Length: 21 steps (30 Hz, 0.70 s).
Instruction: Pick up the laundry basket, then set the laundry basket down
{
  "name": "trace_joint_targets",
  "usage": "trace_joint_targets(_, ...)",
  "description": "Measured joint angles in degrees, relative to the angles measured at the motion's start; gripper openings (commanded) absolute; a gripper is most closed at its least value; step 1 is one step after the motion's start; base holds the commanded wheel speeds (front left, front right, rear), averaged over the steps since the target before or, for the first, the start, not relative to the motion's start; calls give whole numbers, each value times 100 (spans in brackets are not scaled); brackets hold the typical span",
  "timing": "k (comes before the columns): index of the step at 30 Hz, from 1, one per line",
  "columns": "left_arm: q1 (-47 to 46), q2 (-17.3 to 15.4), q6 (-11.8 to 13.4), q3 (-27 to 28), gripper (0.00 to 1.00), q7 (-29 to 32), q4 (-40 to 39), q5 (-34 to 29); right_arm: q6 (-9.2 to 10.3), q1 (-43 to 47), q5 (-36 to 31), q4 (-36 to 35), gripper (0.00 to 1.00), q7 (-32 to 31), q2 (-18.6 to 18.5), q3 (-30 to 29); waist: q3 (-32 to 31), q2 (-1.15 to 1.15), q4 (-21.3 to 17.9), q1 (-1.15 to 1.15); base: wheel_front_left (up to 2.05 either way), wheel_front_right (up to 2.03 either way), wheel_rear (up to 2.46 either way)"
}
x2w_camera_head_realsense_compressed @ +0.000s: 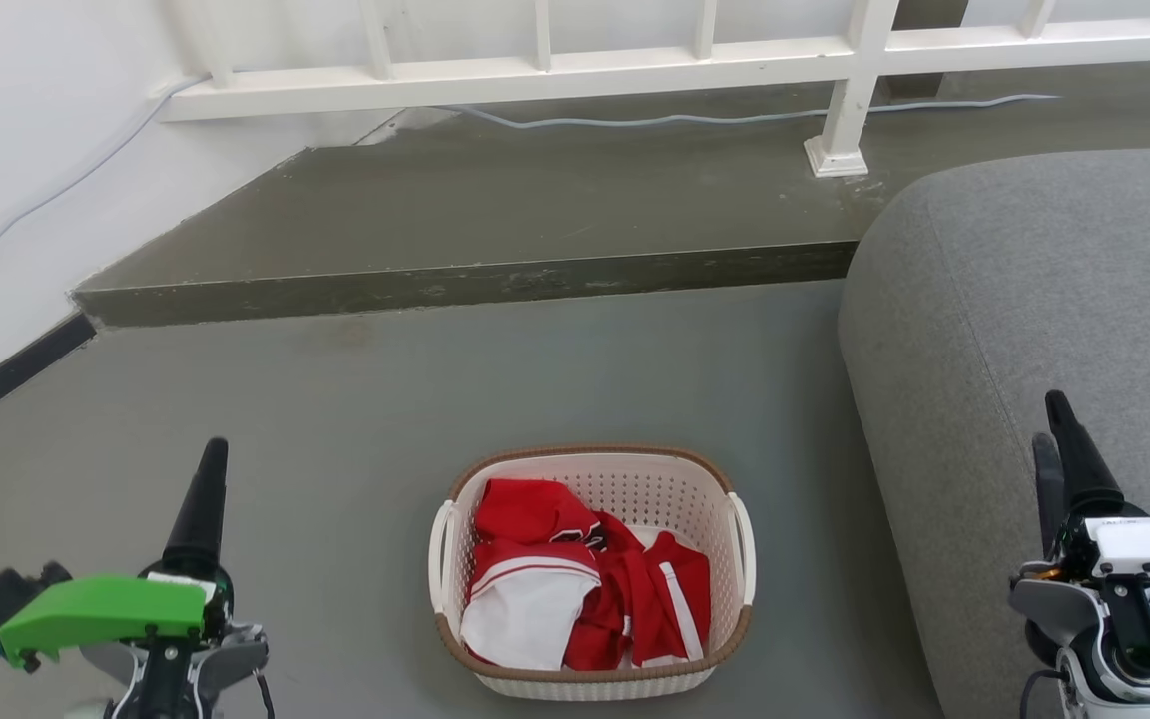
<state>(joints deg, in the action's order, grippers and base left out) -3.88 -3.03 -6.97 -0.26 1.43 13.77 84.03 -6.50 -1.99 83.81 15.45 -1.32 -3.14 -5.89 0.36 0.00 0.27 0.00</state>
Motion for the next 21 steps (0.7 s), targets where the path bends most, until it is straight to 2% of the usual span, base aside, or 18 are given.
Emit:
trace_joint_targets(11, -140, -244, 0, -368, 100, -344, -194, -914, -2, -117, -877, -91, 100, 289, -260, 274, 21, 0, -1, 0, 0, 0, 0)
trace_joint_targets(21, -318, -479, 96, -676, 100, -598, -335, -2115, 65, -240, -2023, -221, 100, 583, -523, 593, 52, 0, -7, 0, 0, 0, 0)
